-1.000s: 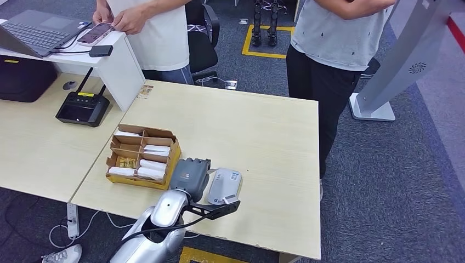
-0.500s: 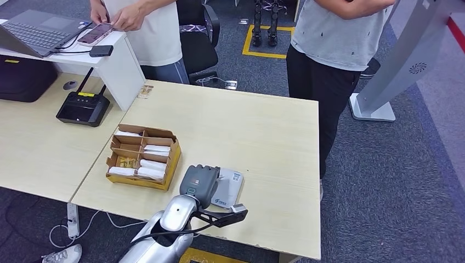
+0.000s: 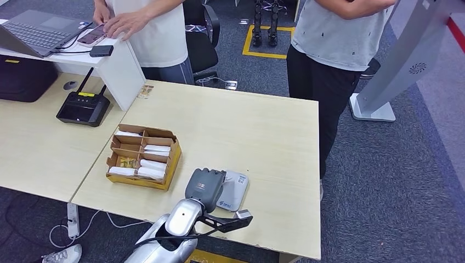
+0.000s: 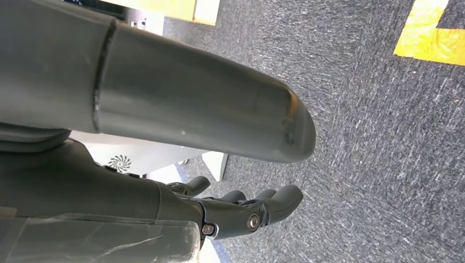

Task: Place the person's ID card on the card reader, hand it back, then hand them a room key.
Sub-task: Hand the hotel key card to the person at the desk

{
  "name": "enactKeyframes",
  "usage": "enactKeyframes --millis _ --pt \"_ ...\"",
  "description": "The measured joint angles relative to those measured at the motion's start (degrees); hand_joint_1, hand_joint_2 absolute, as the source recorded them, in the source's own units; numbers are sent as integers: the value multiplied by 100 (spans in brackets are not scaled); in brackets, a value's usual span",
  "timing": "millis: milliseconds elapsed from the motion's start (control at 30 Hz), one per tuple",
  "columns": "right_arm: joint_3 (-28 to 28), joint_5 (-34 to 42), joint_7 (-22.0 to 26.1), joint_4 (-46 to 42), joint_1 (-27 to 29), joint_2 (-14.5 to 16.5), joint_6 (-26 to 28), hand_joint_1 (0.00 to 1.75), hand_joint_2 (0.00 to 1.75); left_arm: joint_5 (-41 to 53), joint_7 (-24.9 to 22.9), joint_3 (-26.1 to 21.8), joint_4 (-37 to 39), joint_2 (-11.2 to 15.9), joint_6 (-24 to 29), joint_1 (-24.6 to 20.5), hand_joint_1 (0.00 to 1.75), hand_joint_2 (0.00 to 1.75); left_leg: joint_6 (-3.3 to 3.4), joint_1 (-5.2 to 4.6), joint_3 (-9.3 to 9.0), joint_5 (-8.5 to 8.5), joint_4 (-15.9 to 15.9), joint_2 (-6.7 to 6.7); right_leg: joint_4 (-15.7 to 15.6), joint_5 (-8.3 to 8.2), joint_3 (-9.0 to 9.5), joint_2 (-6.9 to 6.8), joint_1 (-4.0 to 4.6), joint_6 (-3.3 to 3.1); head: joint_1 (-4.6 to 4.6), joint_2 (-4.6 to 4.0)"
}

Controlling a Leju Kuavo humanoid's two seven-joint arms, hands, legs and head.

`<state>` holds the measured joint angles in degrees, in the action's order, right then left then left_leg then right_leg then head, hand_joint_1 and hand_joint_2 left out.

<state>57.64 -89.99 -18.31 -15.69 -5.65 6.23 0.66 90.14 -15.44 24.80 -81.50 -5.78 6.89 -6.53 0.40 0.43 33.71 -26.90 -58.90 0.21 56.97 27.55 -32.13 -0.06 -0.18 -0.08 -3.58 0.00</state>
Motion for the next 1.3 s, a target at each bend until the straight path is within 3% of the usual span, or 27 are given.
enactKeyframes --millis 233,733,900,1100,1300 --pt "0 0 25 0 1 -2 4 0 0 -1 -203 -2 -122 116 -44 0 175 175 0 1 0 0 0 0 0 0 0 0 0 0 0 0" --pt "14 0 40 8 4 -2 -4 0 0 -2 -709 -95 -877 715 -101 -173 175 175 -1 2 1 1 0 0 1 0 -1 1 1 0 1 0" --pt "16 0 81 22 5 -2 -7 0 0 -2 -717 -612 -1270 976 -327 -558 175 175 -5 5 0 7 0 0 4 -1 -1 0 4 -2 1 0" --pt "-51 0 127 42 -1 -27 -33 0 0 -2 -651 -1278 -1274 1308 -629 -1393 175 175 -9 9 1 16 1 -1 6 -6 -1 0 7 -8 1 0" --pt "-115 0 140 66 -7 -42 -43 0 0 -4 -812 -1502 -1151 1518 -703 -1808 175 175 -9 8 2 16 0 -1 6 -7 -2 0 6 -9 2 0"
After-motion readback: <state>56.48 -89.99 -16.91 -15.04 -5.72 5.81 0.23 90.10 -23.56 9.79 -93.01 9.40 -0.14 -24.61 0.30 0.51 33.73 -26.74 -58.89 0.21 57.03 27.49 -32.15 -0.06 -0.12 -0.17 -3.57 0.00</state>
